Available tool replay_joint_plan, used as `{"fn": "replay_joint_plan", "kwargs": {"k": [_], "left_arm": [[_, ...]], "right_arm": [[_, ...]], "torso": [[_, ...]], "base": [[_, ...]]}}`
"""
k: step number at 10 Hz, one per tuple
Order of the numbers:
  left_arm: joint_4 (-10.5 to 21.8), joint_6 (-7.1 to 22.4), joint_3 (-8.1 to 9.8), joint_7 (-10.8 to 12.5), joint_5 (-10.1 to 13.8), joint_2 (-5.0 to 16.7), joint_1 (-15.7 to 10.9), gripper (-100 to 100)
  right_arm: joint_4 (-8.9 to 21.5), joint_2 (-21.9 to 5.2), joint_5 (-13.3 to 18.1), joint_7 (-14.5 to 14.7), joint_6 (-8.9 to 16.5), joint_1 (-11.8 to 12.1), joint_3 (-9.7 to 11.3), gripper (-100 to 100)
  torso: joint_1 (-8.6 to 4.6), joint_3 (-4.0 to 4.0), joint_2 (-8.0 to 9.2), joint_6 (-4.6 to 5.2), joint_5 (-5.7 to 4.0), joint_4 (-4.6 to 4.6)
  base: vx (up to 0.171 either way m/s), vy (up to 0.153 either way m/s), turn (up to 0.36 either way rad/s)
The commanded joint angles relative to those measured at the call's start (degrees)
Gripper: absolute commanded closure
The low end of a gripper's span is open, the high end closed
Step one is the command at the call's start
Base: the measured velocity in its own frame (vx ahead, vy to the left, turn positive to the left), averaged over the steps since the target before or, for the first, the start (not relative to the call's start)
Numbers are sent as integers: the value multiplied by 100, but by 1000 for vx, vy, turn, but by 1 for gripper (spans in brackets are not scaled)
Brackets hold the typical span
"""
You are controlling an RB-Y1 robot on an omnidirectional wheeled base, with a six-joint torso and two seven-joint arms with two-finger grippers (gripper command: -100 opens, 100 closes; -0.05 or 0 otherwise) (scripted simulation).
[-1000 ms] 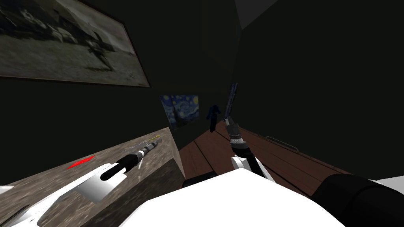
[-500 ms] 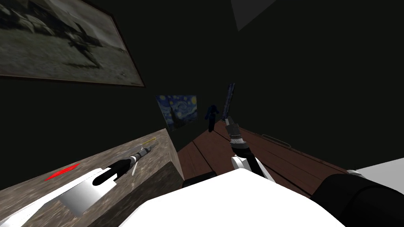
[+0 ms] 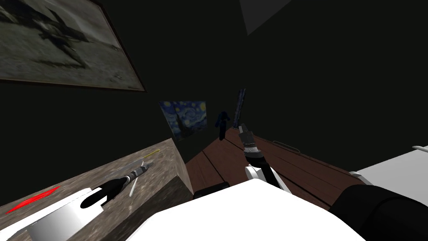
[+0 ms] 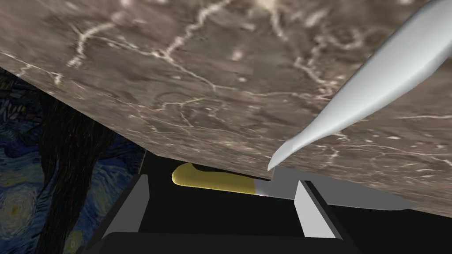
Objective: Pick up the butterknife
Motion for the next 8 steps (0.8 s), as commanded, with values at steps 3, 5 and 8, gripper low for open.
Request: {"fn": "replay_joint_plan", "kwargs": {"k": [3,5,8], "left_arm": [[339,253,-276,113,84,350,299,-100],[349,220,-283,88,98,338,256,-100],[677,190,-466,496,15,354,185,-100]], "right_arm": [[0,0,0,0,0,0,0,0],[0,0,0,0,0,0,0,0],[0,0,0,0,0,-2,0,0]], "torso": [[-2,-3,-5,-2,0,-1],[-3,0,0,-2,-1,0],[5,13,24,5,0,5]], "base": [[39,-21,-107],[16,-11,-24],[-54,9,-220]]}}
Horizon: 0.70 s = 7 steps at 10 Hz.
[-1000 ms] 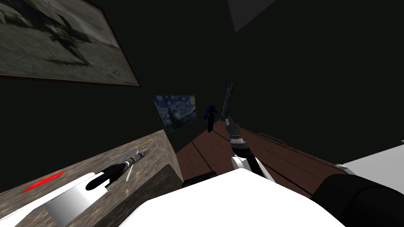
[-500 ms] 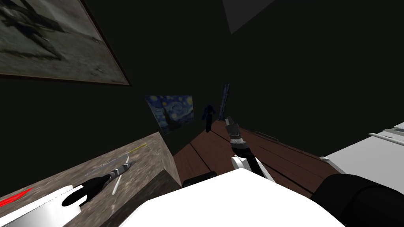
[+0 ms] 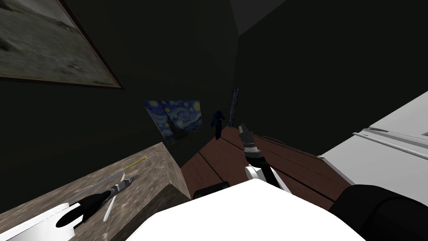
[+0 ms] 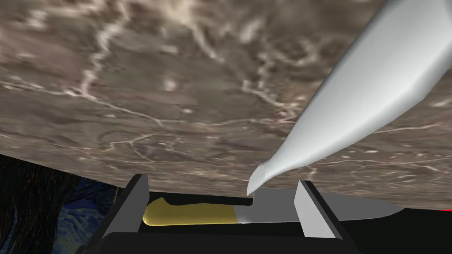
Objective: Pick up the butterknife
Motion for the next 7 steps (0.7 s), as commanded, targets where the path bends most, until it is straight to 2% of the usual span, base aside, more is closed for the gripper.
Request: {"fn": "replay_joint_plan", "kwargs": {"k": [1,2,3,7], "left_arm": [[230,-30,-135,236,-39,-8,-82,-100],[343,-45,-198,369,-65,-3,-110,-100],[343,-45,-198,369,-65,-3,-110,-100],[792,-103,-450,898,-168,15,-222,-100]], "right_arm": [[0,0,0,0,0,0,0,0],[0,0,0,0,0,0,0,0],[0,0,0,0,0,0,0,0],[0,0,0,0,0,1,0,0]], "torso": [[0,0,0,0,0,0],[3,7,11,-6,1,3],[6,7,9,-4,1,3],[-1,-2,-5,-4,-1,0]], "base": [[-123,26,-235],[-104,29,-232],[-51,21,-49],[-64,4,-205]]}}
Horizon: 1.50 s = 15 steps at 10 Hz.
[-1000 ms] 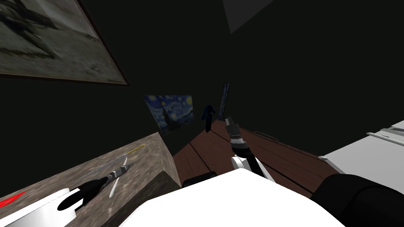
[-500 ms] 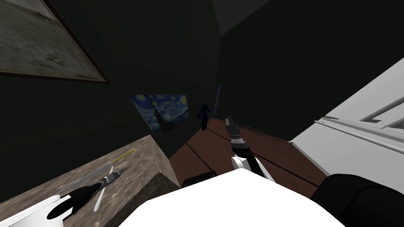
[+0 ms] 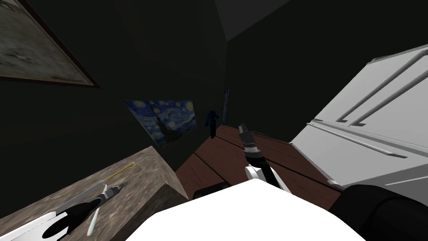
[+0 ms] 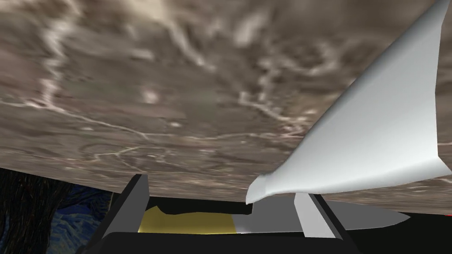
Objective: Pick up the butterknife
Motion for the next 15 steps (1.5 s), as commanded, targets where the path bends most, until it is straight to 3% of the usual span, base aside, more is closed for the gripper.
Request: {"fn": "replay_joint_plan", "kwargs": {"k": [1,2,3,7,8,9,15], "left_arm": [[209,-37,-121,220,-34,0,-67,-100],[139,-31,-81,123,-4,12,-48,-100],[154,-39,-90,150,-3,14,-54,100],[156,-31,-91,150,-1,14,-51,100],[157,-29,-91,150,-1,14,-50,0],[-15,-8,5,-45,17,-9,-11,100],[-690,80,384,-839,171,-36,157,100]], "right_arm": [[0,0,0,0,0,0,0,0],[0,0,0,0,0,0,0,0],[0,0,0,0,0,2,-1,0],[0,0,0,0,0,2,-1,0],[0,0,0,0,0,2,-1,0],[0,0,0,0,0,2,-1,0],[-1,0,0,0,-1,3,-1,0]], "torso": [[0,0,0,0,0,0],[0,1,2,-1,0,1],[1,-5,-11,-6,0,-1],[1,-17,-31,-1,1,-5],[2,-16,-30,0,2,-5],[2,-16,-30,0,2,-5],[-1,-36,-64,-4,2,-12]], "base": [[-93,1,-234],[-40,4,-44],[-7,1,9],[-2,1,1],[0,0,0],[73,10,323],[96,-14,241]]}}
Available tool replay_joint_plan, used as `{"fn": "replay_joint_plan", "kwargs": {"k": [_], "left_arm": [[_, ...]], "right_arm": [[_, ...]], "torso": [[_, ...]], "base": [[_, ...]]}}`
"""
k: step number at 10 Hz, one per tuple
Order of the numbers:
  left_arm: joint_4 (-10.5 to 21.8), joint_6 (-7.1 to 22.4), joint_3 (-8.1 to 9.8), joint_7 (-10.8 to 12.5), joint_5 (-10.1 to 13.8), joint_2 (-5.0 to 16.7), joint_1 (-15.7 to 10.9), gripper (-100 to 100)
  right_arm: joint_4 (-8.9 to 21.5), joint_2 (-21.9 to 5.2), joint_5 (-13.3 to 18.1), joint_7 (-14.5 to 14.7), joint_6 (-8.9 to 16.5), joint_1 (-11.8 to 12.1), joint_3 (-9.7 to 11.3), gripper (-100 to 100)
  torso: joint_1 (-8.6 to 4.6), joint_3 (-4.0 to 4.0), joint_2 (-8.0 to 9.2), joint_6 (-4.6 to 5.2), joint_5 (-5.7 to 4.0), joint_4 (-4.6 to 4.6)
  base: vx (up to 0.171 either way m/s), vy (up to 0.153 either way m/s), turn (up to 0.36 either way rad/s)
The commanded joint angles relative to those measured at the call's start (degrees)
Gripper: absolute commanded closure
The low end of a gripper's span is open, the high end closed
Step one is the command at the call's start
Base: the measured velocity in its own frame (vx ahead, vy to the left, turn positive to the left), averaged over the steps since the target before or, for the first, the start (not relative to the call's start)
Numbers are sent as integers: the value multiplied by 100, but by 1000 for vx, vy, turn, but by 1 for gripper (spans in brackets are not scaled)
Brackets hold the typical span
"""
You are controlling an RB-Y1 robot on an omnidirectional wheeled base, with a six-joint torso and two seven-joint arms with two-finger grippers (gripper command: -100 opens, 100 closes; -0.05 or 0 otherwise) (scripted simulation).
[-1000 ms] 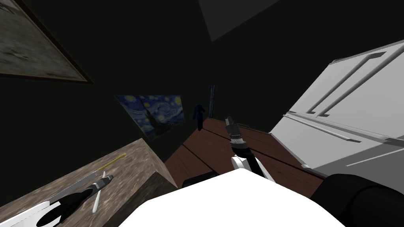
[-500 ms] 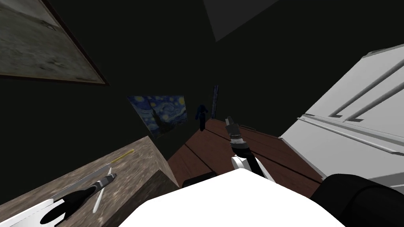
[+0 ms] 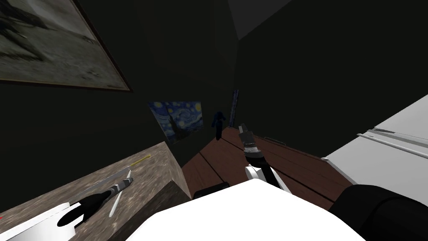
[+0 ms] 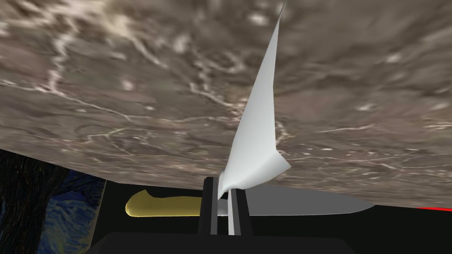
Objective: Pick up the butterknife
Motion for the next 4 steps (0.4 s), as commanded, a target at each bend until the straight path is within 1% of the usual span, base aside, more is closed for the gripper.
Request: {"fn": "replay_joint_plan", "kwargs": {"k": [1,2,3,4], "left_arm": [[-192,20,125,-220,28,-7,81,100],[-305,35,188,-352,54,-12,109,100],[-234,28,138,-260,45,-6,76,100],[-244,30,143,-292,47,-7,78,0]], "right_arm": [[0,0,0,0,0,0,0,0],[0,0,0,0,0,0,0,0],[0,0,0,0,0,0,0,0],[0,0,0,0,0,-2,0,0]], "torso": [[0,0,0,0,0,0],[0,3,6,-4,-1,1],[1,3,5,-3,0,1],[5,7,13,3,1,2]], "base": [[70,-12,243],[75,-10,230],[35,-8,45],[5,-2,-9]]}}
